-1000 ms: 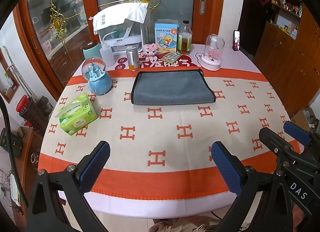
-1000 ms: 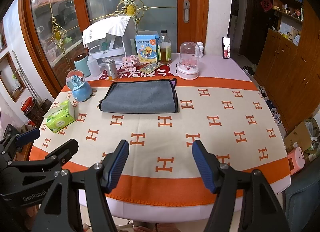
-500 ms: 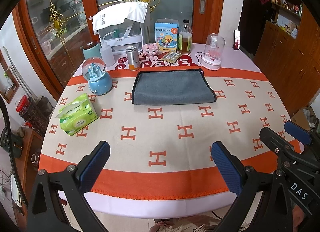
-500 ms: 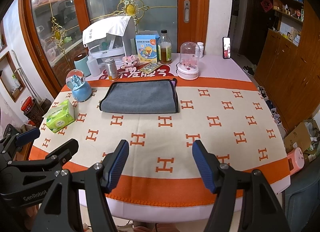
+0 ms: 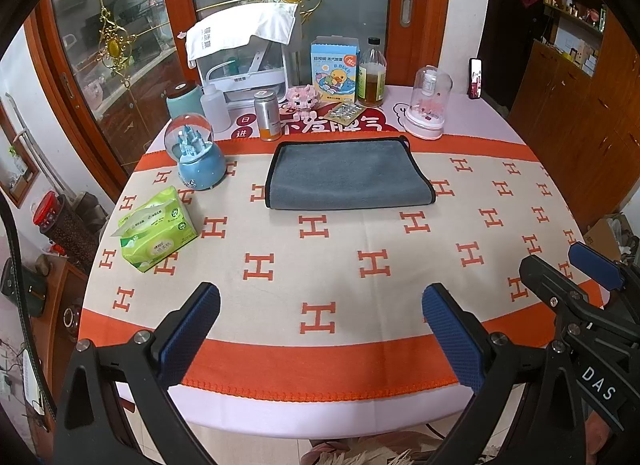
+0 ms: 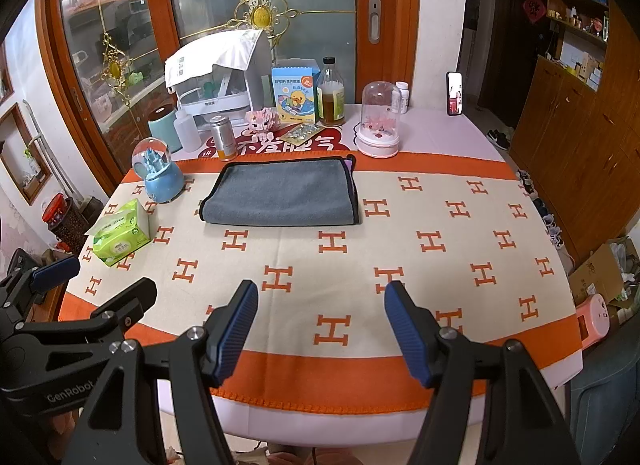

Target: Fold towel

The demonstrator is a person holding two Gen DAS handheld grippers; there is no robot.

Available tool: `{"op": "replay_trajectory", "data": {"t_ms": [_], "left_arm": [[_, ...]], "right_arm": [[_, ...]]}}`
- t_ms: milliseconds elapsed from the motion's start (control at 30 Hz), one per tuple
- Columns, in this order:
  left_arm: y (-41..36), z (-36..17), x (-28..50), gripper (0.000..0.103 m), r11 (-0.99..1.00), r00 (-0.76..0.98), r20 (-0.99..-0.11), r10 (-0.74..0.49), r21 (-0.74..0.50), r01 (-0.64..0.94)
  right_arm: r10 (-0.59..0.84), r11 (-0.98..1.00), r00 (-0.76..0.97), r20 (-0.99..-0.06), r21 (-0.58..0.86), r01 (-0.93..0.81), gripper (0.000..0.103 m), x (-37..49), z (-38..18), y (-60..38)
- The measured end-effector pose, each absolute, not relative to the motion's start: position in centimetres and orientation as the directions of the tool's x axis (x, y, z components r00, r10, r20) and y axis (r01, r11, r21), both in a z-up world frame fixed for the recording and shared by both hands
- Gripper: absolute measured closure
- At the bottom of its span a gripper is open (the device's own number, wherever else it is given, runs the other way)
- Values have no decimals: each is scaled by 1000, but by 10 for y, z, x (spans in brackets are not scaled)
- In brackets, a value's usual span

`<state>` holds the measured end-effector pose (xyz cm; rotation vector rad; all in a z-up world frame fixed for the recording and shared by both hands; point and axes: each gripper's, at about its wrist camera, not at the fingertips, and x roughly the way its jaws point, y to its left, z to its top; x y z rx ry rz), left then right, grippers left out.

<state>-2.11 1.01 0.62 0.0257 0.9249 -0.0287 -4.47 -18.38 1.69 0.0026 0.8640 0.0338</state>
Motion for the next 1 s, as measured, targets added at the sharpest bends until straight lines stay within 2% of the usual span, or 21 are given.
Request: {"op": "replay_trajectory", "data": {"t_ms": [1000], "left_arm": [[11, 7, -19, 2, 999, 598, -801, -11, 11, 34]], "right_arm": [[30, 999, 643, -766, 15, -28, 37, -44, 15, -181]]}}
